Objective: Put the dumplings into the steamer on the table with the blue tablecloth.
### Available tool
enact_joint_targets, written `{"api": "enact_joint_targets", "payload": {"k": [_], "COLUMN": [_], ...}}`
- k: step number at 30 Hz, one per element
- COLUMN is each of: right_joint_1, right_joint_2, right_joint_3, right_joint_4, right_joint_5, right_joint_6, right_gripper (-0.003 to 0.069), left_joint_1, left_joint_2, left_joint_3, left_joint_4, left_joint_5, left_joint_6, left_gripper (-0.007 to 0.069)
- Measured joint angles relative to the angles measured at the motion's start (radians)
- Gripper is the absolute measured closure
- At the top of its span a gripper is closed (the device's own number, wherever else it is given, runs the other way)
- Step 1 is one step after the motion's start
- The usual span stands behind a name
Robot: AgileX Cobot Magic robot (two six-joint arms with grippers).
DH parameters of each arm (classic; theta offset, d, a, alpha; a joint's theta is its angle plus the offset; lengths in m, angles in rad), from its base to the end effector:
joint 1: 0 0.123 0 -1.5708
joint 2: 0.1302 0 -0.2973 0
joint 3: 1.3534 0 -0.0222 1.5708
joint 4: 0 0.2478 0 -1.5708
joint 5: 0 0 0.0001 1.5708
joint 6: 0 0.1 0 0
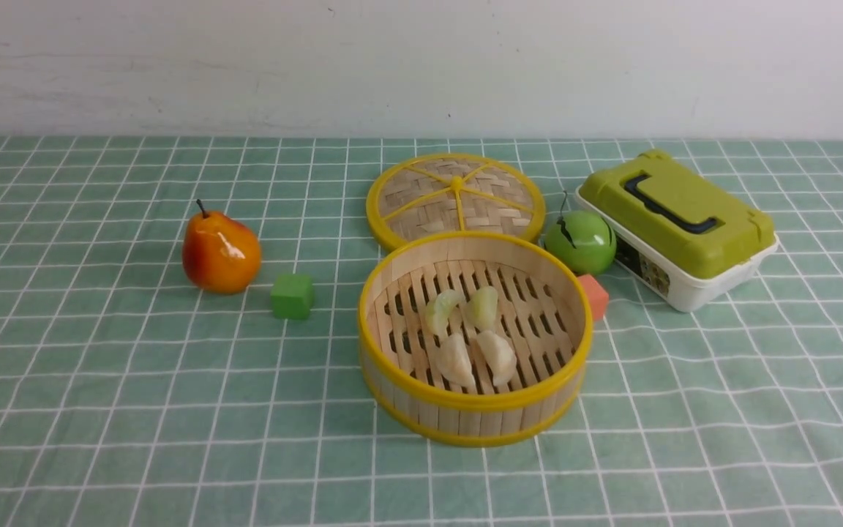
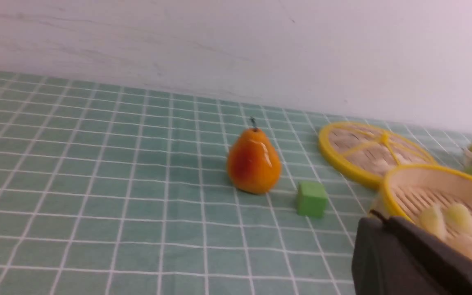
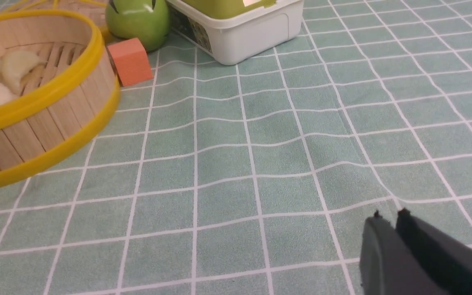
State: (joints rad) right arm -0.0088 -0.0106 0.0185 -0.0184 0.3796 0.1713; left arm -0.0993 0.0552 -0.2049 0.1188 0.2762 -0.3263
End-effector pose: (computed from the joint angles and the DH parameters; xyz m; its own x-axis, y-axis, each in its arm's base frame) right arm 0.0456 -0.0011 0.1706 -0.2899 0.1561 -0.9442 0.0606 0.9876 0.1447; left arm 0.0434 -0.0011 0.2537 -0.0505 -0.2063 -0.9772 0.0576 0.9762 -0.2091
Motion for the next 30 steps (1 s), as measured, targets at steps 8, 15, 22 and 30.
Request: {"api": "enact_joint_targets", "payload": {"k": [8,15,22,30], "right_joint_1": [0.0,0.0,0.0,0.0], "right_joint_2": [0.0,0.0,0.0,0.0], "right_joint_3": [0.0,0.0,0.0,0.0], "right_joint_4": [0.0,0.0,0.0,0.0], "right_joint_5": [0.0,0.0,0.0,0.0], "right_joint_6": [0.0,0.0,0.0,0.0], "right_gripper": [0.0596,0.0585,0.0571,0.0561], "left_joint_1": [0.138,0.11,0.108,0.108], "left_joint_2": [-0.064,-0.065,-0.065,-0.065], "left_joint_3": [0.211,0.234,0.236,0.236], "left_joint_4": [-0.055,-0.076,-0.085,-0.085], "left_joint_5": [-0.089,0.038,0.094,0.094], "left_joint_6": [0.01,0.013,0.075,0.086], "left_gripper": [0.0638,0.0638,0.0638,0.0638]}}
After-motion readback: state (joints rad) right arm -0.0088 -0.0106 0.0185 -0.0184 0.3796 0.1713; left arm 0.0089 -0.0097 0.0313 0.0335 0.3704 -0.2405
